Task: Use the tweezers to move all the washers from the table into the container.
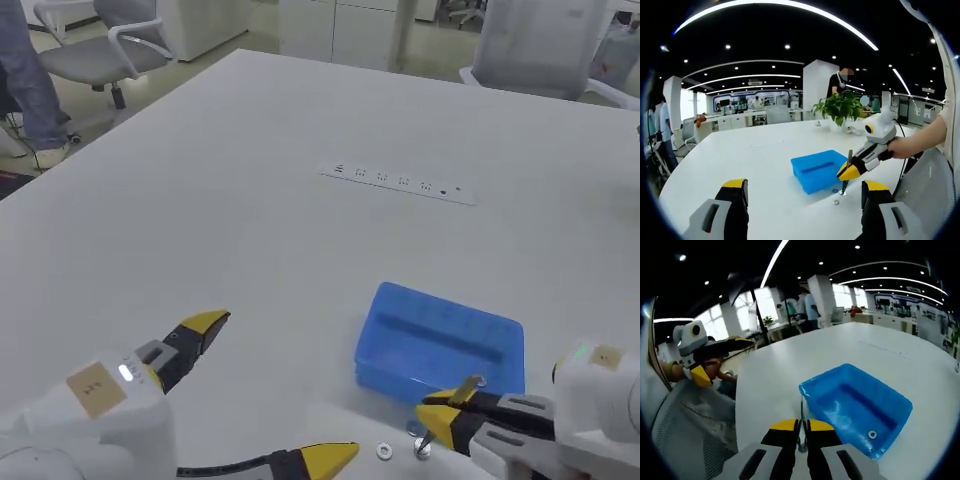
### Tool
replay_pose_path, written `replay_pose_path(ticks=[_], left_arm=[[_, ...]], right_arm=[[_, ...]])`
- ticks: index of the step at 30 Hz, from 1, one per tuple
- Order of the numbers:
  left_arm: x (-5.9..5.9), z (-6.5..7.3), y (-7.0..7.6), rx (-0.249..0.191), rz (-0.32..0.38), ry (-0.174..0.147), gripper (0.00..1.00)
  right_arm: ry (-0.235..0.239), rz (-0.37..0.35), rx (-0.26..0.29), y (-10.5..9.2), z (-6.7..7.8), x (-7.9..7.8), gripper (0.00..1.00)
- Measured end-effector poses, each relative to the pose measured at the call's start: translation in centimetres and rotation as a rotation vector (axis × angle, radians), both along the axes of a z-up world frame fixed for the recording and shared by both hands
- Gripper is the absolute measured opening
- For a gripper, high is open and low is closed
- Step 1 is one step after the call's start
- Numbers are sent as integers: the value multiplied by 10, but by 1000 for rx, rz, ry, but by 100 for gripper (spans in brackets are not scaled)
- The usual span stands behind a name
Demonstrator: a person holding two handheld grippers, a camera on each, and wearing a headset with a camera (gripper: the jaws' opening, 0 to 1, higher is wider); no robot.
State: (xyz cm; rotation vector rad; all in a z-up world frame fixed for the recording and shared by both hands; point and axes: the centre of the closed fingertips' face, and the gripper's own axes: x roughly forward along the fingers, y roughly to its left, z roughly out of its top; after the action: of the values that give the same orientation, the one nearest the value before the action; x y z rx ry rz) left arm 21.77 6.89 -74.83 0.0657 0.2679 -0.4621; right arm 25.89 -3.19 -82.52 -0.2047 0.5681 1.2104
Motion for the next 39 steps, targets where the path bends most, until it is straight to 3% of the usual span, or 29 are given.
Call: replay_pose_path(ticks=[6,10,14,18,22,28,31,39], left_arm=[[0,0,0,2,2,0,96],[0,0,0,4,1,-1,96],[0,0,1,3,3,-3,96],[0,1,1,0,5,-6,96],[0,1,1,0,4,-7,96],[0,1,1,1,4,-8,96],[0,2,1,-2,4,-9,96],[0,2,2,-3,7,-13,96]], right_arm=[[-111,98,-51,2,-1,-12,3],[-103,81,-46,-1,-1,-9,2],[-54,28,-13,-3,1,-4,2],[19,-27,80,-1,17,0,2],[41,-41,138,-2,39,6,2],[42,-70,206,-6,70,23,2],[32,-90,214,-10,78,34,2],[23,-181,205,-17,82,66,2]])
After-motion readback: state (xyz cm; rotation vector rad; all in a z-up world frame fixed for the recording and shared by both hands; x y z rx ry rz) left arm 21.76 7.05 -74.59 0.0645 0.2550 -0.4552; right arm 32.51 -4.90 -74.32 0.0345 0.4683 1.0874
